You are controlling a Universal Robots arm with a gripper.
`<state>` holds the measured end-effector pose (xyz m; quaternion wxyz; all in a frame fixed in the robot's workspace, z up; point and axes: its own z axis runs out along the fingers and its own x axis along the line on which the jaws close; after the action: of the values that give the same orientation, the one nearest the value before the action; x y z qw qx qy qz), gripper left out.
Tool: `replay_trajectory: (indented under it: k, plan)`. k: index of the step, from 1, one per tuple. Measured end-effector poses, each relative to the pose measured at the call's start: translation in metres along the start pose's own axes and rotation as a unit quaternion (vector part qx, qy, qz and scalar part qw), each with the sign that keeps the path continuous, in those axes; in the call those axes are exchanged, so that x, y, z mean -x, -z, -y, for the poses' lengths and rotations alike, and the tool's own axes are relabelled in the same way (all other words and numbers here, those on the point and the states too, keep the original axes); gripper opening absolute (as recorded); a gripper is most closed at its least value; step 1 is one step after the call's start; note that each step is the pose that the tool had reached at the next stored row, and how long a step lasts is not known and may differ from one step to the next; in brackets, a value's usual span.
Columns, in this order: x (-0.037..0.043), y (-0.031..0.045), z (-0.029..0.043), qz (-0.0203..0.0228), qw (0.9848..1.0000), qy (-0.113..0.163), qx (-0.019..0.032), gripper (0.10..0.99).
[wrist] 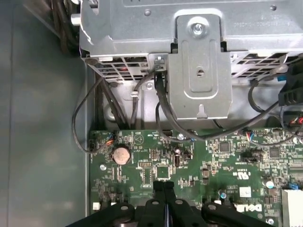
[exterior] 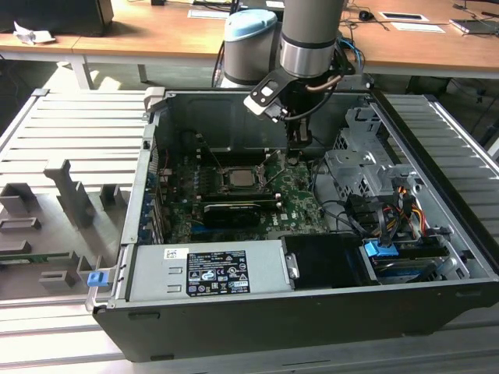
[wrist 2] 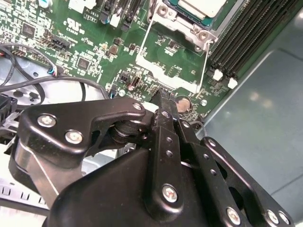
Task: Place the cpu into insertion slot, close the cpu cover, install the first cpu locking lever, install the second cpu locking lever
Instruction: 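Close the cpu cover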
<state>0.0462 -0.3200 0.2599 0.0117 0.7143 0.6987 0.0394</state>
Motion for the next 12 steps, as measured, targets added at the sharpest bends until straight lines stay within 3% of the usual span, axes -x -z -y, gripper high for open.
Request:
replay_trajectory:
  k: [2,3,4,12]
  plan:
    - [0.0002,-0.0053,-0.0002,0.0,1.0,0.0,-0.0011,0.106]
    - [0.0003,-0.0053,-0.0003,0.0003,0.9999,0.0,-0.0112,0.106]
    - [0.0002,-0.0053,-0.0003,0.0003,0.9999,-0.001,-0.0147,0.106]
    - [0.0005,-0.0046,0.0108,0.0004,0.9999,-0.001,-0.0156,0.106]
